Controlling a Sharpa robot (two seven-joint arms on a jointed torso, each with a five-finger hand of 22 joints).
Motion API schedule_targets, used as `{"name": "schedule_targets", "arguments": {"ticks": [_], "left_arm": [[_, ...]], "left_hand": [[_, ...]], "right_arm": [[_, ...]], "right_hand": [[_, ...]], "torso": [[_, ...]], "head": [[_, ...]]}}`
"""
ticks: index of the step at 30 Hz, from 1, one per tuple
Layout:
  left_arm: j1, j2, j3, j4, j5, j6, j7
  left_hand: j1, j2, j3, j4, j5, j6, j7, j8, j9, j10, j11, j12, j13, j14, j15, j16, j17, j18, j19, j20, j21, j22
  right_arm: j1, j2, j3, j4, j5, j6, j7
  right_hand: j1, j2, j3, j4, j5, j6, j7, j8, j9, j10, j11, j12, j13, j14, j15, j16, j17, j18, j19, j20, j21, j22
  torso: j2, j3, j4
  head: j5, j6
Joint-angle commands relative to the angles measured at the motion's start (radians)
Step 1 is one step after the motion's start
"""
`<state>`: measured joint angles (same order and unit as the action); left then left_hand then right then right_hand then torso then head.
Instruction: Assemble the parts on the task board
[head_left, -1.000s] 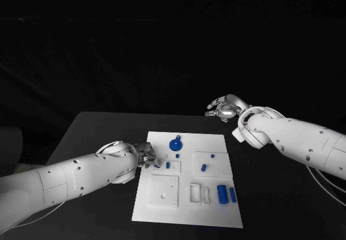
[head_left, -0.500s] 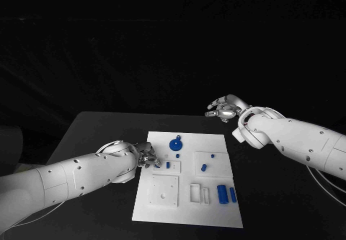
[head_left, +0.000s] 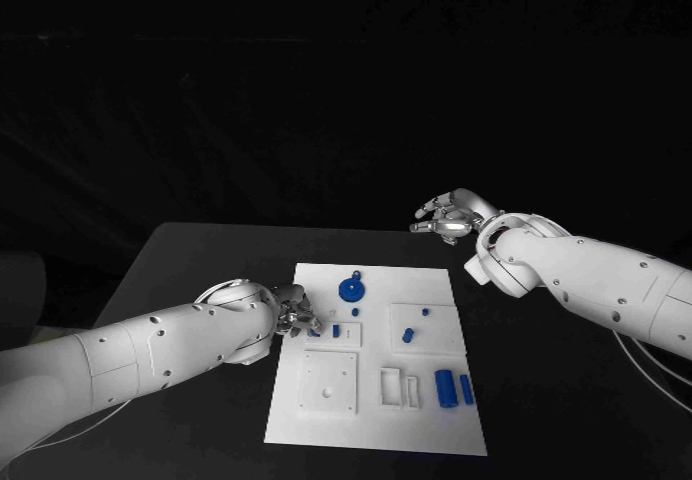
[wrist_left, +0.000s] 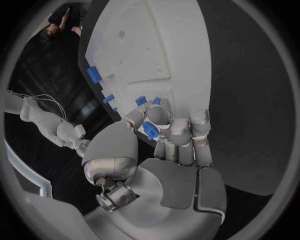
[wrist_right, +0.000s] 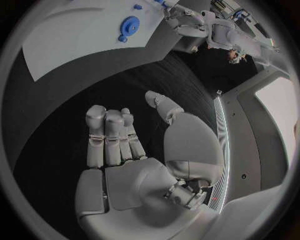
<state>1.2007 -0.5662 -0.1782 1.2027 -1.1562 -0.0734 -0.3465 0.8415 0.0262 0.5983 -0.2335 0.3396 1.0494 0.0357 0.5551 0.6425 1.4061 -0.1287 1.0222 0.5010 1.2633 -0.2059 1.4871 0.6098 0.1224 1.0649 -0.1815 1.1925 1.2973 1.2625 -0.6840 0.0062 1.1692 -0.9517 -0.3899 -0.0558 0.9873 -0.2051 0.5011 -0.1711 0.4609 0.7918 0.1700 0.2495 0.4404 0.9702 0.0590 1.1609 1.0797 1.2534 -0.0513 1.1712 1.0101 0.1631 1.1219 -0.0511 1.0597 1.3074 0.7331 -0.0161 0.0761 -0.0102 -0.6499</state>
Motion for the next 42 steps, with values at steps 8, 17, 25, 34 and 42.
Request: {"name": "schedule_targets", "arguments": {"ticks": [8, 17, 25, 34, 42], "left_arm": [[-0.007, 0.011, -0.005, -0.01, -0.003, 0.044, -0.007], [-0.007, 0.016, -0.004, -0.012, -0.003, 0.047, -0.006], [-0.007, 0.018, -0.004, -0.012, -0.003, 0.051, -0.007], [-0.007, 0.019, -0.004, -0.019, -0.005, 0.044, -0.009], [-0.007, 0.017, -0.004, -0.023, -0.007, 0.039, -0.01]], "left_hand": [[-0.033, 0.02, -0.004, 0.018, -0.004, 0.086, -0.055, 0.018, -0.007, -0.004, -0.002, 0.009, 0.0, 0.017, -0.027, 0.007, 0.003, 0.009, 0.0, -0.086, 0.004, 0.001], [-0.049, 0.012, -0.006, 0.018, -0.07, 0.086, -0.056, 0.02, -0.011, -0.006, -0.003, 0.012, 0.0, 0.016, -0.028, 0.009, 0.004, 0.011, -0.002, -0.088, 0.006, 0.001], [-0.058, -0.019, -0.01, 0.024, -0.114, 0.087, -0.057, 0.021, -0.014, -0.006, -0.003, 0.014, -0.001, 0.015, -0.029, 0.009, 0.004, 0.012, -0.002, -0.089, 0.005, 0.001], [-0.064, -0.058, -0.013, 0.045, -0.197, 0.086, -0.057, 0.024, -0.019, -0.007, -0.004, 0.015, -0.004, 0.015, -0.03, 0.008, 0.004, 0.014, -0.001, -0.091, 0.004, -0.002], [-0.07, -0.076, -0.015, 0.058, -0.217, 0.085, -0.058, 0.025, -0.021, -0.007, -0.004, 0.016, -0.005, 0.015, -0.03, 0.007, 0.004, 0.015, -0.002, -0.091, 0.003, -0.002]], "right_arm": [[-0.001, 0.002, 0.0, -0.001, -0.001, 0.012, 0.004], [-0.003, 0.004, 0.0, -0.003, -0.001, 0.013, 0.005], [-0.004, 0.004, 0.0, -0.004, -0.001, 0.012, 0.005], [-0.004, 0.004, 0.0, -0.003, -0.001, 0.012, 0.005], [-0.004, 0.004, 0.0, -0.003, -0.001, 0.012, 0.005]], "right_hand": [[-0.011, 0.001, 0.0, 0.004, 0.004, -0.001, 0.005, 0.001, -0.001, -0.008, 0.002, 0.005, -0.002, -0.009, 0.001, 0.006, -0.002, 0.099, 0.008, -0.002, -0.005, 0.016], [-0.011, 0.001, 0.0, 0.004, 0.004, -0.001, 0.005, 0.001, -0.001, -0.008, 0.002, 0.005, -0.002, -0.009, 0.001, 0.006, -0.002, 0.099, 0.008, -0.002, -0.005, 0.016], [-0.012, 0.001, -0.001, 0.004, 0.004, -0.001, 0.005, 0.001, -0.001, -0.008, 0.002, 0.005, -0.003, -0.009, 0.001, 0.006, -0.002, 0.099, 0.008, -0.003, -0.005, 0.016], [-0.012, 0.001, -0.001, 0.004, 0.004, -0.001, 0.005, 0.001, -0.002, -0.008, 0.002, 0.005, -0.003, -0.01, 0.001, 0.006, -0.002, 0.099, 0.008, -0.003, -0.005, 0.016], [-0.012, 0.001, -0.001, 0.004, 0.004, -0.001, 0.005, 0.001, -0.002, -0.008, 0.002, 0.006, -0.003, -0.01, 0.001, 0.006, -0.002, 0.099, 0.008, -0.003, -0.005, 0.016]], "torso": [[0.0, 0.0005, -0.0005], [0.0, 0.0001, -0.0005], [0.0, 0.0002, -0.0001], [0.0, -0.0003, -0.0001], [0.0, -0.0005, -0.0003]], "head": [[0.0, 0.002], [-0.001, 0.002], [-0.001, 0.0], [-0.001, 0.0], [-0.002, -0.001]]}}
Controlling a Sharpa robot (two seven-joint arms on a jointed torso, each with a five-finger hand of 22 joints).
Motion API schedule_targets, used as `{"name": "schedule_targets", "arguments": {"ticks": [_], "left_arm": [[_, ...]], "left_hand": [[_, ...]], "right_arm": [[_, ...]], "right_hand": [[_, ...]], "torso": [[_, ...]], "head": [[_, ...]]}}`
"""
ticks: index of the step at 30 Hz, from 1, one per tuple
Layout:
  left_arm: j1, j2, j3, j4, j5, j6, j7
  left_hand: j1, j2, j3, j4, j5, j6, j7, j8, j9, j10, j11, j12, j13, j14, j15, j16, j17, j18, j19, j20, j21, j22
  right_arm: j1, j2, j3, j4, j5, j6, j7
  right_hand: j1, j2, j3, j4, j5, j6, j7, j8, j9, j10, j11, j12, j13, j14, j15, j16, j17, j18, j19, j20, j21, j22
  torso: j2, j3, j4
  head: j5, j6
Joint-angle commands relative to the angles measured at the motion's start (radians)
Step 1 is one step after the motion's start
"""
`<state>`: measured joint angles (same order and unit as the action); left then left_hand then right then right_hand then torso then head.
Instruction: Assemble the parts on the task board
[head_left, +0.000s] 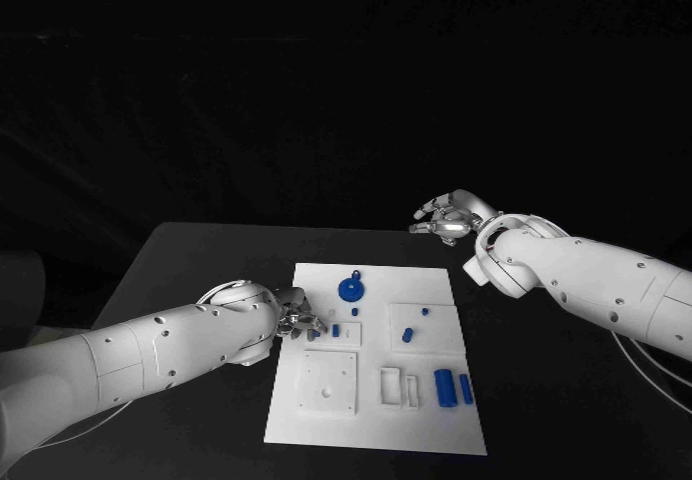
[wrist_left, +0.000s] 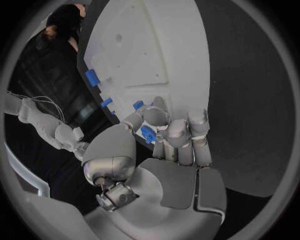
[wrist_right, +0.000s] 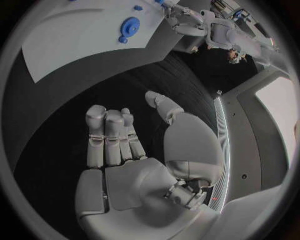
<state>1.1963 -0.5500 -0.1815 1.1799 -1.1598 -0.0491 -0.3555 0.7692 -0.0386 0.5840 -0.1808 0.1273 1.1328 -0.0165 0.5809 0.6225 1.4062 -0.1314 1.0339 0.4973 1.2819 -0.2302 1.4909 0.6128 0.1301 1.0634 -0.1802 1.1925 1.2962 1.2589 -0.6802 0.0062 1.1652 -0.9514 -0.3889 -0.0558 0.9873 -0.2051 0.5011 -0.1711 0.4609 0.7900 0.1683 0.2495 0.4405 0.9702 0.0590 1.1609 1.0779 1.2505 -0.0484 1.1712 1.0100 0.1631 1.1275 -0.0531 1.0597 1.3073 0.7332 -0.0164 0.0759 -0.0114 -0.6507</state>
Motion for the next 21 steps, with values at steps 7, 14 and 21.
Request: {"name": "schedule_targets", "arguments": {"ticks": [7, 14, 21], "left_arm": [[-0.002, -0.002, -0.001, -0.001, -0.004, 0.006, -0.004], [-0.002, -0.007, 0.0, -0.006, -0.014, -0.013, -0.011], [-0.002, -0.015, 0.005, -0.002, -0.007, -0.034, -0.011]], "left_hand": [[-0.006, -0.033, -0.002, 0.026, -0.061, 0.001, -0.006, 0.001, -0.003, -0.007, -0.002, 0.005, -0.003, -0.004, -0.006, 0.003, 0.002, 0.009, 0.0, -0.093, 0.002, -0.002], [-0.038, -0.074, -0.018, 0.058, -0.079, -0.002, -0.005, 0.003, -0.003, -0.008, -0.002, 0.005, -0.004, -0.005, -0.006, 0.003, 0.002, 0.009, -0.002, -0.093, 0.001, -0.003], [-0.111, -0.123, -0.095, 0.073, -0.079, -0.008, -0.008, 0.009, 0.002, -0.012, -0.004, 0.009, -0.001, -0.012, -0.009, 0.01, 0.009, 0.016, -0.012, -0.095, 0.002, -0.002]], "right_arm": [[-0.001, 0.0, 0.0, 0.001, -0.002, 0.01, 0.006], [-0.001, 0.0, 0.0, 0.0, -0.002, 0.01, 0.006], [-0.001, -0.001, 0.0, 0.0, -0.002, 0.01, 0.007]], "right_hand": [[-0.012, 0.002, -0.001, 0.004, 0.004, 0.0, 0.007, 0.001, -0.002, -0.008, 0.002, 0.006, -0.002, -0.007, -0.002, 0.006, -0.002, 0.099, 0.003, -0.001, -0.005, 0.017], [-0.013, 0.002, -0.001, 0.004, 0.004, 0.0, 0.007, 0.001, -0.002, -0.009, 0.002, 0.006, -0.002, -0.007, -0.002, 0.006, -0.002, 0.099, 0.003, -0.001, -0.005, 0.017], [-0.013, 0.002, -0.002, 0.004, 0.004, 0.0, 0.007, 0.001, -0.002, -0.009, 0.002, 0.006, -0.002, -0.007, -0.002, 0.006, -0.002, 0.099, 0.003, -0.001, -0.006, 0.017]], "torso": [[0.0, -0.0005, -0.0001], [0.0, -0.0007, -0.0001], [0.0, -0.0006, -0.0003]], "head": [[-0.001, 0.0], [-0.002, 0.001], [-0.002, 0.002]]}}
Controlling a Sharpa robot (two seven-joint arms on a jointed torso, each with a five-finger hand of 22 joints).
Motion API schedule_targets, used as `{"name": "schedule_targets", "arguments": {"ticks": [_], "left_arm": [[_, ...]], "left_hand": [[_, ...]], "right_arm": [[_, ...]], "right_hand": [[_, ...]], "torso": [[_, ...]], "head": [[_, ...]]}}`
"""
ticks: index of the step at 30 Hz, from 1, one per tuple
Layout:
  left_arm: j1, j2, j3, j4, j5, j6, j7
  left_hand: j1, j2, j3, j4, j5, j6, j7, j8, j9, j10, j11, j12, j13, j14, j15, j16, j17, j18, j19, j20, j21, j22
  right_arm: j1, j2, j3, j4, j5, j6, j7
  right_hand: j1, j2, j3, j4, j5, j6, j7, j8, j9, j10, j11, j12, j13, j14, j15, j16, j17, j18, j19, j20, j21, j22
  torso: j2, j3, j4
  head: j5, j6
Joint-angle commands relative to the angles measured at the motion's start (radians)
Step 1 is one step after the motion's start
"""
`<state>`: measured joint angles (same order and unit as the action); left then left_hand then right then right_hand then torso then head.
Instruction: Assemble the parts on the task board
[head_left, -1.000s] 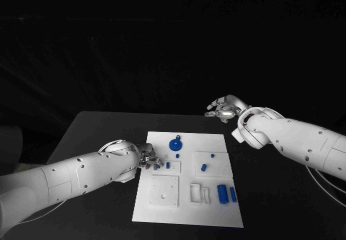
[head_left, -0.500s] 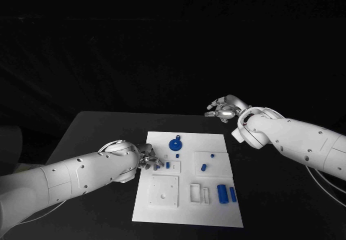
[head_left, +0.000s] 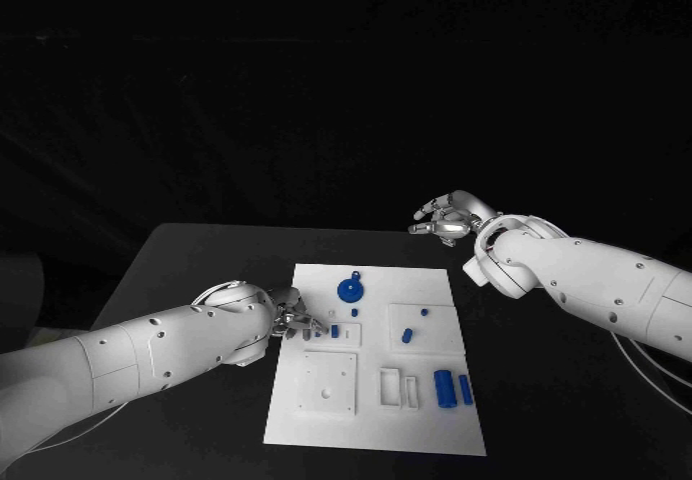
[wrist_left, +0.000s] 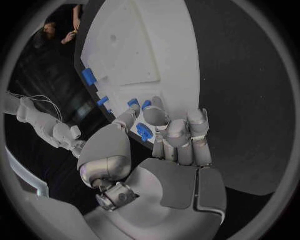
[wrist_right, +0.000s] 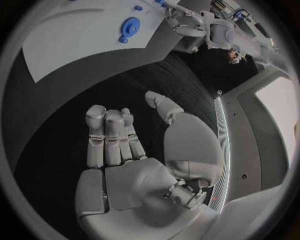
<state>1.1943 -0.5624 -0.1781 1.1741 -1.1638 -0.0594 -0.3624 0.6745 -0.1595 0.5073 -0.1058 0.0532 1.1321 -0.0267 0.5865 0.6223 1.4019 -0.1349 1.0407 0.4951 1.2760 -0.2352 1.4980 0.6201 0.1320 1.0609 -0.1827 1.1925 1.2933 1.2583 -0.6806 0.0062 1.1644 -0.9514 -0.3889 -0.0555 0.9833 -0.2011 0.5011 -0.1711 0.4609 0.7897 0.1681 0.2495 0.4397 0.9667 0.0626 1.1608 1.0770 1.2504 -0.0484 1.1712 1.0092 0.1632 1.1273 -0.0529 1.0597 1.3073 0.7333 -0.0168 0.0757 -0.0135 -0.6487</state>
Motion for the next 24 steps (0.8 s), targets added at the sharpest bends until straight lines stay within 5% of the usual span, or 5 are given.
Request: {"name": "schedule_targets", "arguments": {"ticks": [1, 10, 19, 20, 24], "left_arm": [[0.0, -0.004, 0.002, 0.004, -0.002, -0.025, -0.004], [0.0, -0.021, 0.038, 0.017, 0.096, -0.086, 0.019], [0.004, -0.046, 0.067, 0.046, 0.25, -0.218, 0.209], [0.004, -0.041, 0.067, 0.046, 0.249, -0.228, 0.254], [0.004, -0.023, 0.067, 0.037, 0.263, -0.248, 0.445]], "left_hand": [[-0.02, -0.003, -0.022, -0.001, -0.004, -0.008, 0.002, 0.004, 0.002, -0.008, -0.001, 0.002, 0.002, -0.007, -0.004, 0.002, 0.002, 0.015, -0.01, -0.093, 0.002, 0.001], [-0.038, -0.019, -0.029, 0.016, -0.004, -0.044, 0.008, -0.019, -0.007, -0.012, 0.004, -0.003, -0.001, -0.014, -0.002, -0.003, 0.001, 0.021, -0.015, -0.094, -0.003, -0.002], [0.029, -0.044, 0.006, -0.003, 0.0, -0.201, 0.074, -0.118, -0.047, -0.082, 0.069, -0.085, -0.041, -0.088, 0.061, -0.087, -0.036, 0.003, -0.079, -0.071, -0.055, -0.022], [0.043, -0.041, 0.007, -0.016, -0.004, -0.216, 0.083, -0.124, -0.048, -0.123, 0.078, -0.114, -0.054, -0.116, 0.071, -0.113, -0.047, -0.004, -0.102, -0.064, -0.073, -0.028], [0.326, 0.02, 0.105, -0.179, 0.135, -0.285, 0.161, -0.138, -0.056, -0.328, 0.165, -0.312, -0.144, -0.298, 0.168, -0.284, -0.13, -0.08, -0.28, 0.022, -0.211, -0.071]], "right_arm": [[-0.001, 0.0, 0.0, 0.0, -0.002, 0.01, 0.006], [-0.002, -0.003, 0.0, 0.0, -0.002, 0.01, 0.007], [-0.005, -0.007, 0.0, -0.004, -0.001, 0.009, 0.008], [-0.006, -0.006, 0.0, -0.005, 0.0, 0.009, 0.009], [-0.007, -0.004, 0.0, -0.01, 0.001, 0.009, 0.009]], "right_hand": [[-0.009, -0.002, -0.002, 0.004, 0.004, 0.0, 0.007, 0.001, -0.001, -0.005, -0.002, 0.006, -0.001, -0.007, -0.002, 0.006, -0.001, 0.099, 0.003, -0.001, -0.006, 0.017], [-0.01, -0.003, -0.002, 0.004, 0.003, 0.0, 0.007, 0.001, -0.001, -0.005, -0.001, 0.006, -0.002, -0.007, -0.002, 0.006, -0.001, 0.099, 0.003, -0.001, -0.006, 0.017], [-0.01, -0.003, -0.002, 0.005, 0.003, 0.0, 0.007, 0.001, -0.001, -0.006, -0.001, 0.006, -0.002, -0.007, -0.002, 0.006, -0.001, 0.099, 0.002, -0.001, -0.006, 0.017], [-0.01, -0.003, -0.002, 0.005, 0.003, 0.0, 0.007, 0.001, -0.001, -0.006, -0.001, 0.006, -0.002, -0.007, -0.002, 0.006, -0.001, 0.099, 0.002, -0.001, -0.006, 0.017], [-0.01, -0.002, -0.002, 0.005, 0.003, 0.0, 0.007, 0.001, -0.001, -0.006, -0.001, 0.006, -0.002, -0.007, -0.002, 0.006, -0.001, 0.099, 0.002, -0.001, -0.006, 0.017]], "torso": [[0.0, -0.0003, -0.0001], [0.0, -0.0007, 0.0006], [-0.001, 0.0001, 0.0015], [-0.001, 0.0001, 0.0018], [0.0, -0.0011, 0.0]], "head": [[0.0, 0.0], [-0.002, 0.002], [-0.007, 0.007], [-0.008, 0.008], [-0.009, 0.012]]}}
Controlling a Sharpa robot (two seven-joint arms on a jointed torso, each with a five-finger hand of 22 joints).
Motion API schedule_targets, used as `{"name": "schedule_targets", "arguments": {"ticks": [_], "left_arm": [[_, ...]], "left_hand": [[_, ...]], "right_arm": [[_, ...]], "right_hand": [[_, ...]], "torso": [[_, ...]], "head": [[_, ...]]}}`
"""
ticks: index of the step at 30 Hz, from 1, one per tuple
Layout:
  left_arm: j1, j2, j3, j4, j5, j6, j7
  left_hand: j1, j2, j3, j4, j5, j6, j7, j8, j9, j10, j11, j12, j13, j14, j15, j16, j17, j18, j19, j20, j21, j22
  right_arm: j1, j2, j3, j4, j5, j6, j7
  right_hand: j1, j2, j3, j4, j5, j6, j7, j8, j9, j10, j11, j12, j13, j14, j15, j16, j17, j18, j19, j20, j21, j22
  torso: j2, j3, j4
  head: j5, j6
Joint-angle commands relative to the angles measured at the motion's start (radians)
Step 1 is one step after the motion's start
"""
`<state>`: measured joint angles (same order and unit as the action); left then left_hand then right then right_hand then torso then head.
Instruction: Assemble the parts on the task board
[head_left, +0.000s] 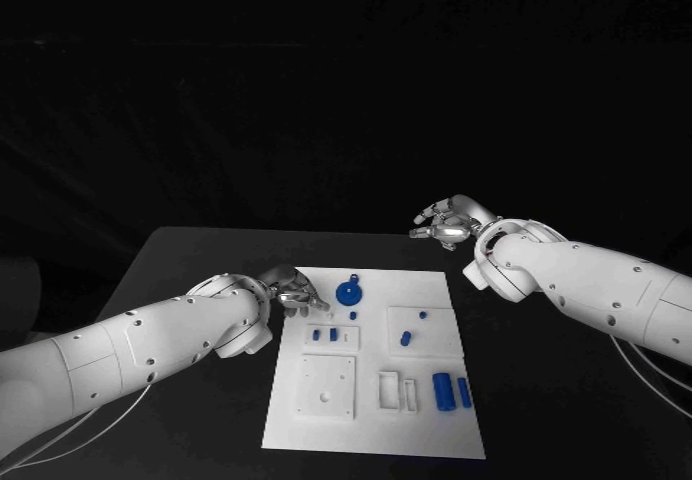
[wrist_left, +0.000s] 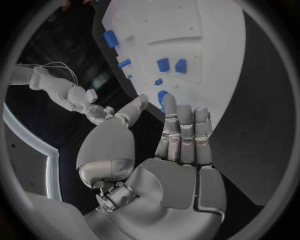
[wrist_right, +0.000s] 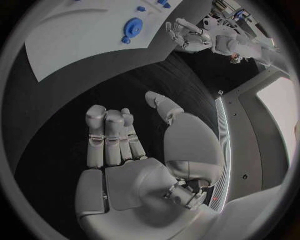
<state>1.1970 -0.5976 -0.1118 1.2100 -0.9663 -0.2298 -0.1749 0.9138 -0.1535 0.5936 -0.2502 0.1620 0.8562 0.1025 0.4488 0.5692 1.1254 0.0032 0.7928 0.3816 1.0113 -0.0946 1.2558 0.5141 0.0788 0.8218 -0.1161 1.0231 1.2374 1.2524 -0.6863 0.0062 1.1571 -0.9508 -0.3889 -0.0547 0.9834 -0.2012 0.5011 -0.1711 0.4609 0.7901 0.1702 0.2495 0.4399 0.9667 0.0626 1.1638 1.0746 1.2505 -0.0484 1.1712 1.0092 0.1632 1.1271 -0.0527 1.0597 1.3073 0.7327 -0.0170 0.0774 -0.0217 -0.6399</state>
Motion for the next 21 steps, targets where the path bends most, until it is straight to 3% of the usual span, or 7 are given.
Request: {"name": "schedule_targets", "arguments": {"ticks": [1, 2, 4, 8, 14, 21], "left_arm": [[0.001, 0.02, 0.001, 0.001, 0.042, -0.079, 0.278], [0.001, 0.025, 0.001, 0.0, 0.02, -0.074, 0.296], [0.001, 0.035, 0.001, -0.005, -0.03, -0.077, 0.294], [0.005, 0.068, 0.0, -0.041, -0.119, -0.065, 0.287], [0.005, 0.117, -0.005, -0.093, -0.246, -0.049, 0.279], [0.005, 0.161, -0.013, -0.126, -0.355, -0.002, 0.252]], "left_hand": [[0.163, 0.03, 0.049, -0.038, 0.03, -0.025, 0.041, -0.004, -0.008, -0.104, 0.043, -0.116, -0.054, -0.039, 0.036, -0.05, -0.031, -0.027, -0.045, -0.042, -0.052, -0.019], [0.197, 0.029, 0.059, -0.037, 0.033, -0.031, 0.044, -0.003, -0.01, -0.129, 0.056, -0.147, -0.07, -0.045, 0.047, -0.056, -0.036, -0.029, -0.053, -0.033, -0.059, -0.021], [0.239, 0.017, 0.063, -0.039, 0.039, -0.043, 0.053, -0.01, -0.022, -0.171, 0.094, -0.224, -0.114, -0.09, 0.089, -0.102, -0.06, -0.035, -0.097, 0.006, -0.097, -0.03], [0.262, 0.006, 0.049, -0.04, 0.019, -0.048, 0.051, -0.023, -0.04, -0.186, 0.113, -0.3, -0.16, -0.073, 0.102, -0.1, -0.064, -0.018, -0.085, 0.022, -0.1, -0.026], [0.29, 0.011, 0.037, -0.04, 0.014, -0.003, 0.037, -0.039, -0.059, -0.131, 0.1, -0.363, -0.2, -0.018, 0.087, -0.042, -0.044, 0.004, -0.027, 0.011, -0.066, -0.003], [0.28, 0.011, 0.024, -0.037, 0.007, 0.004, 0.043, -0.056, -0.07, -0.103, 0.095, -0.388, -0.215, 0.025, 0.081, 0.001, -0.03, 0.019, 0.018, 0.003, -0.038, 0.011]], "right_arm": [[-0.002, 0.001, 0.0, -0.004, 0.001, 0.008, 0.009], [-0.002, 0.002, 0.0, -0.005, 0.001, 0.009, 0.009], [-0.002, 0.001, 0.0, -0.007, 0.001, 0.007, 0.009], [-0.002, 0.001, 0.0, -0.008, 0.001, 0.007, 0.007], [-0.002, 0.005, 0.0, -0.009, 0.001, 0.007, 0.008], [-0.002, 0.006, 0.0, -0.007, 0.001, 0.008, 0.008]], "right_hand": [[-0.01, -0.002, -0.002, 0.005, 0.003, 0.0, 0.005, 0.001, -0.001, -0.006, -0.001, 0.003, 0.0, -0.007, -0.002, 0.006, -0.001, 0.099, 0.003, -0.001, -0.006, 0.017], [-0.01, -0.002, -0.002, 0.005, 0.003, 0.0, 0.005, 0.001, -0.001, -0.006, -0.001, 0.003, 0.0, -0.007, -0.002, 0.006, -0.001, 0.099, 0.003, -0.001, -0.006, 0.017], [-0.01, -0.002, -0.002, 0.004, 0.003, 0.0, 0.005, 0.001, -0.001, -0.006, -0.001, 0.003, 0.0, -0.007, -0.002, 0.005, -0.001, 0.099, 0.003, -0.001, -0.006, 0.017], [-0.01, -0.002, -0.002, 0.004, 0.004, 0.0, 0.005, 0.001, -0.001, -0.006, -0.001, 0.003, 0.0, -0.007, -0.002, 0.005, -0.001, 0.099, 0.003, -0.001, -0.006, 0.017], [-0.01, -0.002, -0.002, 0.004, 0.004, 0.0, 0.005, 0.001, -0.001, -0.006, -0.001, 0.004, 0.0, -0.008, -0.002, 0.005, -0.001, 0.099, 0.002, -0.001, -0.006, 0.017], [-0.01, -0.002, -0.002, 0.004, 0.004, 0.0, 0.005, 0.001, -0.001, -0.006, -0.002, 0.004, 0.0, -0.007, -0.002, 0.005, -0.001, 0.099, 0.003, -0.001, -0.006, 0.017]], "torso": [[0.001, -0.0011, -0.0021], [0.001, -0.0009, -0.0024], [0.001, -0.0012, -0.0027], [0.001, 0.0004, -0.0012], [0.002, 0.0013, -0.0046], [0.003, 0.0014, -0.0047]], "head": [[-0.001, 0.003], [-0.001, 0.004], [0.0, 0.005], [-0.001, 0.005], [-0.003, 0.007], [-0.006, 0.005]]}}
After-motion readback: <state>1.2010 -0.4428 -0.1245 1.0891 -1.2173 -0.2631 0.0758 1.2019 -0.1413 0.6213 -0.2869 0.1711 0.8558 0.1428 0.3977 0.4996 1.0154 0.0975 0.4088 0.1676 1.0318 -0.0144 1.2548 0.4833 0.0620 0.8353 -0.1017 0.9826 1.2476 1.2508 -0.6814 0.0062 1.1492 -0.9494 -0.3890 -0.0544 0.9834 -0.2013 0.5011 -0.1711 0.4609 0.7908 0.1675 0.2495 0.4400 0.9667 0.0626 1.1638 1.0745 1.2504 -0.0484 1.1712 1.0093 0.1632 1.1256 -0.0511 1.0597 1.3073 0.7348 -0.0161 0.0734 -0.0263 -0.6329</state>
